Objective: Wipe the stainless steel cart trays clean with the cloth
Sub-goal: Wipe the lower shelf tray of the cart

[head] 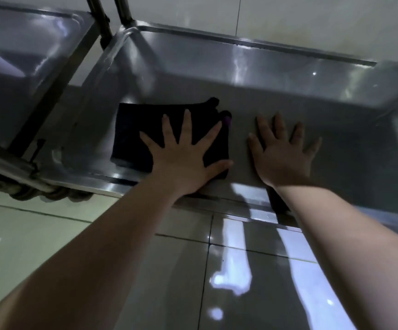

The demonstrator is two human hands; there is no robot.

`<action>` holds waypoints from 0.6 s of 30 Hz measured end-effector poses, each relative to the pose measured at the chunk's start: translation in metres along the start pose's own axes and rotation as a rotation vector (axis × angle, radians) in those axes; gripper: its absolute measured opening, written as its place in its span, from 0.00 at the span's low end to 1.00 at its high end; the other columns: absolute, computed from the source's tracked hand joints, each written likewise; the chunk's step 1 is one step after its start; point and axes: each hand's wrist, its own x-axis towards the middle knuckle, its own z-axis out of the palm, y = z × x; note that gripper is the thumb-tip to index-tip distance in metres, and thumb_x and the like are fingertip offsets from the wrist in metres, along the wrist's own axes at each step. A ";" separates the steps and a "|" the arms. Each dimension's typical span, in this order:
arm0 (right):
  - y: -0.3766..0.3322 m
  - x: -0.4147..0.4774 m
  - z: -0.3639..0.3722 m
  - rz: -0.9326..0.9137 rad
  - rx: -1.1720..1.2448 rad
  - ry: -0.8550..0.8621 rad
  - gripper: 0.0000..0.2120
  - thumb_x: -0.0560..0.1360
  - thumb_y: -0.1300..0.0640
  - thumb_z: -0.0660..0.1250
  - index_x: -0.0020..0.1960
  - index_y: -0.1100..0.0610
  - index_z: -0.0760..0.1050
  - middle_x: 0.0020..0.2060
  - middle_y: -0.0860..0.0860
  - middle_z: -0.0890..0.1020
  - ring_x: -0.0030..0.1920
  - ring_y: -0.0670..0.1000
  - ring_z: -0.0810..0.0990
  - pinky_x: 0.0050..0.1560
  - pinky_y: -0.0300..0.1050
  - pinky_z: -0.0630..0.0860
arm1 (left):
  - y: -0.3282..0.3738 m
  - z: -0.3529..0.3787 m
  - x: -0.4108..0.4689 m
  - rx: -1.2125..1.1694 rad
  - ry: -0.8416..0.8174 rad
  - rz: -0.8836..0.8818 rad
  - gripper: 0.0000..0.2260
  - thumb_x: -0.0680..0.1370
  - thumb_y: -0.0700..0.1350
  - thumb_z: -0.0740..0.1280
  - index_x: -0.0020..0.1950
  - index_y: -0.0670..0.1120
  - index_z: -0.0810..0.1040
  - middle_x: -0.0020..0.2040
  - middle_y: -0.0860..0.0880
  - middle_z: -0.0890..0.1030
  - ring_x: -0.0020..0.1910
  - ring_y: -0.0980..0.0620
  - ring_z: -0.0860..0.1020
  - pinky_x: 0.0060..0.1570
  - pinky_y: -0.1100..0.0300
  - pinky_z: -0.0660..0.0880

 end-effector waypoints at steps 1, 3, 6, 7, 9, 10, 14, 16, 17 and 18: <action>0.000 0.000 0.000 -0.001 0.005 0.006 0.27 0.79 0.34 0.43 0.77 0.34 0.44 0.79 0.44 0.46 0.78 0.61 0.41 0.70 0.73 0.37 | -0.004 -0.005 0.020 -0.015 -0.003 -0.026 0.38 0.62 0.81 0.34 0.70 0.72 0.29 0.79 0.48 0.34 0.76 0.32 0.35 0.61 0.21 0.38; -0.002 -0.001 0.000 0.004 0.012 0.022 0.27 0.79 0.34 0.43 0.77 0.34 0.44 0.80 0.44 0.47 0.78 0.62 0.42 0.71 0.73 0.37 | -0.008 -0.017 0.059 -0.044 -0.017 -0.048 0.38 0.66 0.81 0.40 0.73 0.72 0.35 0.80 0.48 0.35 0.76 0.32 0.36 0.61 0.21 0.37; -0.005 -0.002 0.002 0.002 0.000 0.047 0.27 0.79 0.34 0.44 0.77 0.35 0.45 0.80 0.44 0.47 0.78 0.63 0.42 0.71 0.73 0.38 | -0.004 -0.035 0.103 -0.056 -0.069 -0.019 0.37 0.69 0.80 0.47 0.75 0.71 0.38 0.80 0.48 0.35 0.76 0.33 0.35 0.62 0.22 0.35; -0.005 -0.001 0.002 0.002 0.002 0.049 0.27 0.79 0.34 0.44 0.77 0.35 0.45 0.80 0.44 0.47 0.78 0.63 0.42 0.70 0.73 0.38 | -0.002 -0.040 0.112 -0.055 -0.080 -0.011 0.37 0.70 0.79 0.47 0.75 0.71 0.38 0.80 0.48 0.35 0.76 0.34 0.35 0.63 0.22 0.35; -0.005 0.002 0.002 0.002 0.009 0.044 0.27 0.79 0.33 0.43 0.77 0.34 0.44 0.79 0.44 0.47 0.78 0.62 0.41 0.70 0.73 0.38 | 0.001 -0.041 0.118 -0.047 -0.082 -0.003 0.37 0.70 0.79 0.48 0.75 0.71 0.39 0.80 0.49 0.36 0.76 0.35 0.35 0.64 0.23 0.36; -0.004 0.003 0.002 0.000 0.010 0.038 0.27 0.79 0.33 0.43 0.77 0.34 0.44 0.79 0.44 0.47 0.78 0.62 0.41 0.70 0.73 0.38 | 0.001 -0.040 0.114 -0.044 -0.080 0.006 0.36 0.71 0.79 0.47 0.75 0.71 0.39 0.80 0.49 0.36 0.77 0.35 0.35 0.64 0.23 0.36; -0.004 0.001 0.003 0.002 0.011 0.038 0.28 0.79 0.33 0.44 0.77 0.33 0.44 0.79 0.43 0.47 0.78 0.62 0.41 0.70 0.73 0.38 | -0.011 -0.030 0.078 -0.039 -0.053 0.048 0.33 0.71 0.78 0.45 0.74 0.73 0.39 0.80 0.51 0.37 0.77 0.38 0.36 0.65 0.24 0.36; -0.005 -0.003 0.004 -0.005 0.003 0.051 0.28 0.79 0.33 0.44 0.77 0.34 0.44 0.79 0.43 0.47 0.78 0.62 0.42 0.70 0.73 0.38 | -0.014 -0.025 0.051 -0.028 -0.057 0.036 0.33 0.70 0.78 0.42 0.73 0.74 0.37 0.80 0.51 0.36 0.77 0.38 0.35 0.65 0.25 0.36; -0.005 -0.005 0.004 -0.008 -0.001 0.056 0.28 0.78 0.33 0.43 0.77 0.34 0.43 0.79 0.43 0.48 0.78 0.62 0.42 0.70 0.73 0.38 | -0.014 -0.022 0.037 -0.019 -0.062 0.027 0.33 0.70 0.78 0.41 0.72 0.74 0.35 0.80 0.51 0.35 0.77 0.38 0.34 0.65 0.25 0.36; -0.006 -0.007 0.005 -0.011 -0.004 0.060 0.28 0.78 0.33 0.43 0.77 0.34 0.43 0.79 0.43 0.48 0.78 0.62 0.42 0.70 0.73 0.39 | -0.014 -0.019 0.024 -0.008 -0.070 0.021 0.33 0.68 0.78 0.38 0.71 0.74 0.34 0.79 0.51 0.34 0.77 0.38 0.33 0.65 0.26 0.35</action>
